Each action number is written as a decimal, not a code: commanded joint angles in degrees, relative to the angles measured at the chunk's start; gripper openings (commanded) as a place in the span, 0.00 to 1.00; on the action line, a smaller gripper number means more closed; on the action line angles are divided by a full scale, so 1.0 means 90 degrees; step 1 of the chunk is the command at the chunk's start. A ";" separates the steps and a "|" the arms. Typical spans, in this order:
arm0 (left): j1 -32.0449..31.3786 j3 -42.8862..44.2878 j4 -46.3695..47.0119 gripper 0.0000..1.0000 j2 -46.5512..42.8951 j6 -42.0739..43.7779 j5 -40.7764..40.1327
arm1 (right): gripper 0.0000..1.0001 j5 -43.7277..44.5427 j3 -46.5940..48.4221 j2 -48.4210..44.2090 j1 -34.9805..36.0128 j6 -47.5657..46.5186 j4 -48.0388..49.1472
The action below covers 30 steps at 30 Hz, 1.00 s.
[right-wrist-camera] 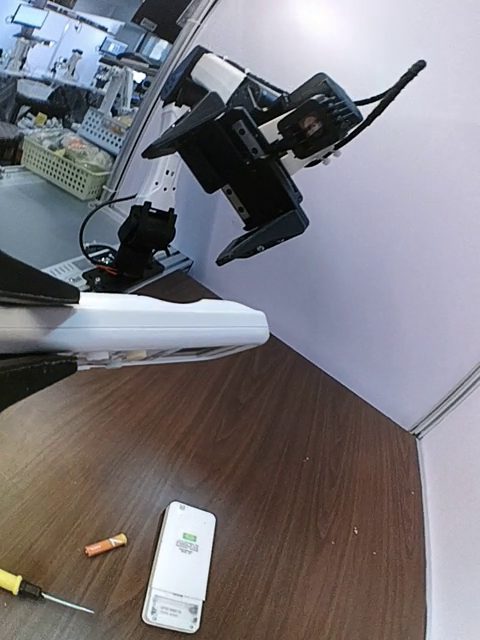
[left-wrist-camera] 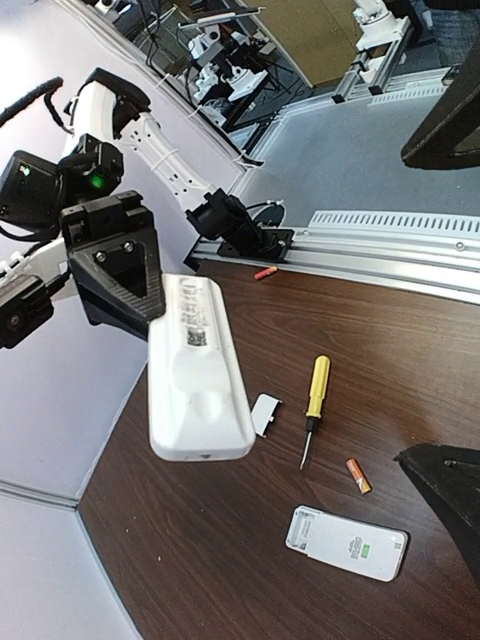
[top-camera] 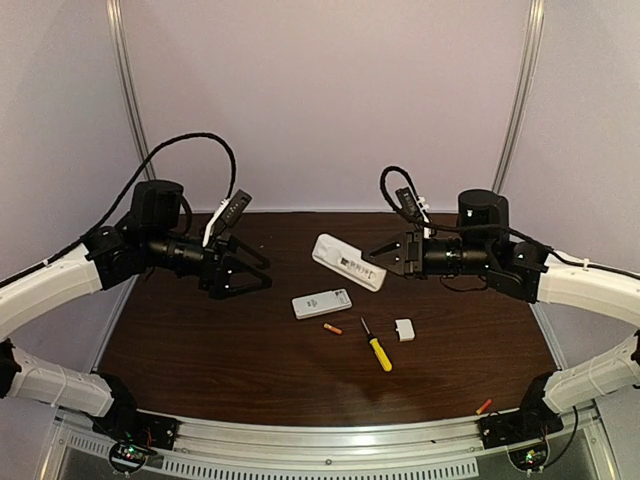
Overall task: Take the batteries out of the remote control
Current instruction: Pass from the left arm to the right, then pass from the right arm to the left
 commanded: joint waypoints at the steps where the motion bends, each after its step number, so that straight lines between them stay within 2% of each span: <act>1: 0.0058 -0.0257 0.0433 0.97 -0.0066 -0.0471 -0.0353 | 0.00 -0.0885 0.0124 0.0156 -0.0253 0.1124 0.0666; 5: 0.0068 -0.0284 0.0574 0.97 0.0032 -0.0676 -0.0247 | 0.00 -0.1225 0.0139 0.0313 -0.0414 0.1710 0.1044; 7: 0.0108 -0.0365 0.0852 0.93 0.0089 -0.0973 -0.0128 | 0.00 -0.1431 0.0146 0.0425 -0.0450 0.1995 0.1265; 10: 0.0211 -0.0564 0.1558 0.89 0.0212 -0.1684 0.0480 | 0.00 -0.1692 0.0224 0.0620 -0.0463 0.2322 0.1482; 13: 0.0215 -0.0589 0.1820 0.86 0.0402 -0.1965 0.0867 | 0.00 -0.1860 0.0331 0.0742 -0.0463 0.2669 0.1732; 30: 0.0225 -0.0054 0.3107 0.79 0.1328 -0.2844 0.1760 | 0.00 -0.1919 0.0553 0.0799 -0.0468 0.3312 0.2055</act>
